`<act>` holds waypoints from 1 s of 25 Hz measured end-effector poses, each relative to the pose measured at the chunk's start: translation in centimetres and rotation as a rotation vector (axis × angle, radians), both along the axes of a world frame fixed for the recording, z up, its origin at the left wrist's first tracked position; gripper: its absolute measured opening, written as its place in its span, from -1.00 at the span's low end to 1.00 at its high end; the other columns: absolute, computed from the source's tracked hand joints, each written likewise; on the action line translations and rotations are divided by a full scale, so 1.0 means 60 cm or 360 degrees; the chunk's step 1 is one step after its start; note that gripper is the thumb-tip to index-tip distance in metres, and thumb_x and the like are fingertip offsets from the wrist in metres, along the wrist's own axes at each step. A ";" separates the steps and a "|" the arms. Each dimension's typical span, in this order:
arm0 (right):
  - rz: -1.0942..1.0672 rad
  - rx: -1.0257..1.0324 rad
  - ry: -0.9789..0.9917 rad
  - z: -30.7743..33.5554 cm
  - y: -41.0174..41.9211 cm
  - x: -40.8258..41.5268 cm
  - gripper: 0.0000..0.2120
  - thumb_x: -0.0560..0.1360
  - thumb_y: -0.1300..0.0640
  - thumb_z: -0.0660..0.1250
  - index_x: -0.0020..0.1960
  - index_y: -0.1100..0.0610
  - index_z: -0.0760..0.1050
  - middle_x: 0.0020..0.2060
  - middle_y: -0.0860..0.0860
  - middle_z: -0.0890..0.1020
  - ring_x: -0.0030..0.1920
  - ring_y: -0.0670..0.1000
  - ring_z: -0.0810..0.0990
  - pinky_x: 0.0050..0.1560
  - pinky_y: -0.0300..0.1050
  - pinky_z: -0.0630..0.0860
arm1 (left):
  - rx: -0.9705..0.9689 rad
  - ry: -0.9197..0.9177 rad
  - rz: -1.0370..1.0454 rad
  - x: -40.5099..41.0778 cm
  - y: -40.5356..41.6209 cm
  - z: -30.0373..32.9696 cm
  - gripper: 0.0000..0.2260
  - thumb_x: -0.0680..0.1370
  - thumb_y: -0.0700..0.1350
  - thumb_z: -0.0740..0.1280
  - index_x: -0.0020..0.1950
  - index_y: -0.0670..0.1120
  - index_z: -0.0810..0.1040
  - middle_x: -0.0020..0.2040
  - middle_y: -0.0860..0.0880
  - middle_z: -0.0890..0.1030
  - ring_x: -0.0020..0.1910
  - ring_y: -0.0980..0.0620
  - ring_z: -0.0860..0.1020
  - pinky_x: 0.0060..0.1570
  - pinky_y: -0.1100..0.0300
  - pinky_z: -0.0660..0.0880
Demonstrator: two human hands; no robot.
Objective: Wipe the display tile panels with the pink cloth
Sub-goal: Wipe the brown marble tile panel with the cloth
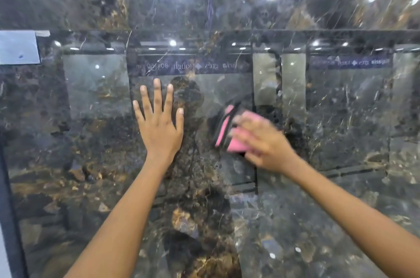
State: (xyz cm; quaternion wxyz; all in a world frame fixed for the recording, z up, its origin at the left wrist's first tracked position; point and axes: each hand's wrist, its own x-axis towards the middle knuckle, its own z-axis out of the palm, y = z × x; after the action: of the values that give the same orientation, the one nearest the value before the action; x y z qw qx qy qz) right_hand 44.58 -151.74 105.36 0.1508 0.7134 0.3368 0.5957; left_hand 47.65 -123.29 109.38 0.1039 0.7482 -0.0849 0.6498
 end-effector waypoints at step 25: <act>0.0215 0.0429 -0.0007 0.210 -0.032 0.003 -0.45 0.39 0.20 0.24 0.39 0.18 0.42 0.37 0.14 0.46 0.42 0.11 0.34 0.40 0.21 0.33 | -0.0021 -0.0082 -0.0055 -0.001 -0.002 0.005 -0.50 0.67 0.05 -0.01 0.61 -0.02 0.11 0.61 -0.06 0.04 0.58 -0.17 -0.05 0.52 -0.14 -0.13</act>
State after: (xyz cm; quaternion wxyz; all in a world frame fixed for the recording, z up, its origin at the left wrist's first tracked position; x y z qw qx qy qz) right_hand 44.74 -153.66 117.94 0.0139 0.7017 0.3006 0.6458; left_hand 47.58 -123.38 109.68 0.1178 0.7288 -0.0962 0.6676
